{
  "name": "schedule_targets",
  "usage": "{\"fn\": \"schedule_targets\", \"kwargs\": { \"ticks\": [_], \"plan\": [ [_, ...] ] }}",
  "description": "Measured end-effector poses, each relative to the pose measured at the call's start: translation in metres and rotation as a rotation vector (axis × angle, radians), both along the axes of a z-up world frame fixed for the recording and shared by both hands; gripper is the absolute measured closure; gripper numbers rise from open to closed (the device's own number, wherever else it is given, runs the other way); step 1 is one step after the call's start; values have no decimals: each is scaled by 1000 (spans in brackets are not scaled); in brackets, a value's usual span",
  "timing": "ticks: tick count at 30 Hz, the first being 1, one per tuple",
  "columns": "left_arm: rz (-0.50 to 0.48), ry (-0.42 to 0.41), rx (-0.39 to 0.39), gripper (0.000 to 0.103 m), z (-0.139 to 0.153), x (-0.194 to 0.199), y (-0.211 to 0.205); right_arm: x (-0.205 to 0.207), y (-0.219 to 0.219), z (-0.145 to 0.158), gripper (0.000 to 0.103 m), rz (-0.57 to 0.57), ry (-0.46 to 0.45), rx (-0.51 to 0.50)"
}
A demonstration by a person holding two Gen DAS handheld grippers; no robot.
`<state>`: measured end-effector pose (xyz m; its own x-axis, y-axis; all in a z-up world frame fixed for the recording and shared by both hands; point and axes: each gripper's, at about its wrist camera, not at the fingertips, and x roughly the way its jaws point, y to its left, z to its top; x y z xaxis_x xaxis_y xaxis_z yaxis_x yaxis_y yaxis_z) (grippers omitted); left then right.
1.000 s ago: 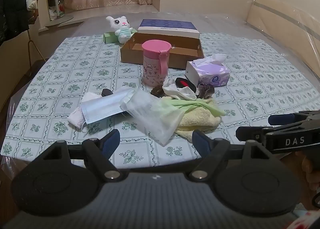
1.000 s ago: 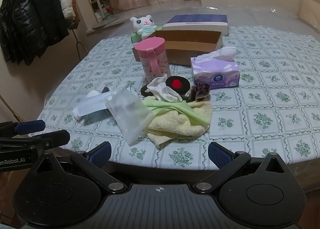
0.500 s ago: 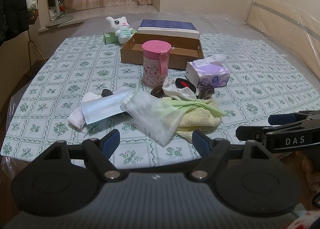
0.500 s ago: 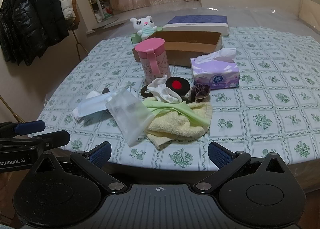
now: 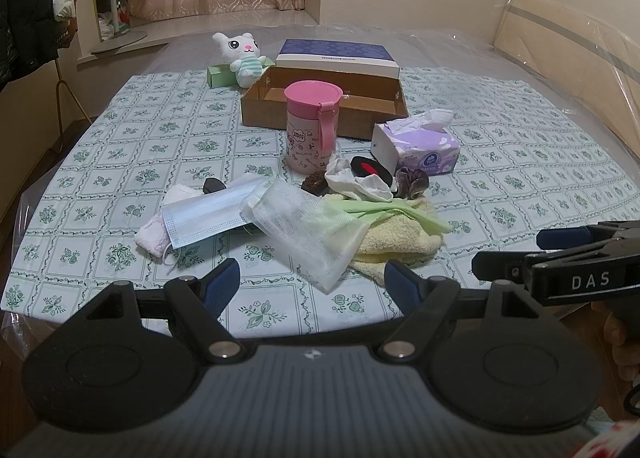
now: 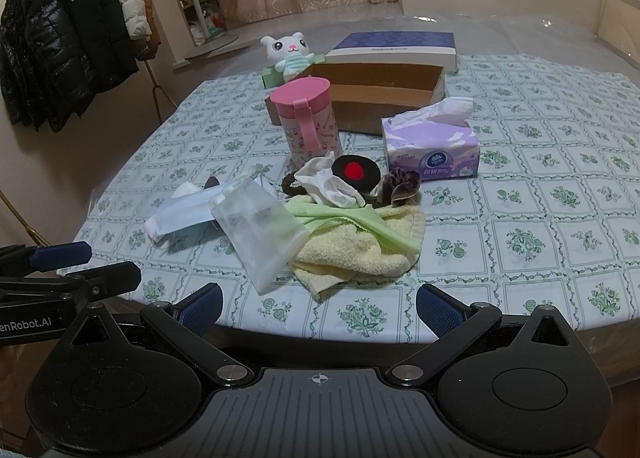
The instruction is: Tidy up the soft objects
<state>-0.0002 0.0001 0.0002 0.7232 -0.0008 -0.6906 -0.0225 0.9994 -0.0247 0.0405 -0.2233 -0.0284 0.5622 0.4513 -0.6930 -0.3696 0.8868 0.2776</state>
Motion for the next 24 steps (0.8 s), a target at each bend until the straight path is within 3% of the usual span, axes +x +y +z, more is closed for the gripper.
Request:
{"fn": "schedule_targets", "kwargs": {
  "ticks": [24],
  "plan": [
    [0,-1,-2,25,0,0,0,0,0,2,0,-1,-3,0]
  ]
}}
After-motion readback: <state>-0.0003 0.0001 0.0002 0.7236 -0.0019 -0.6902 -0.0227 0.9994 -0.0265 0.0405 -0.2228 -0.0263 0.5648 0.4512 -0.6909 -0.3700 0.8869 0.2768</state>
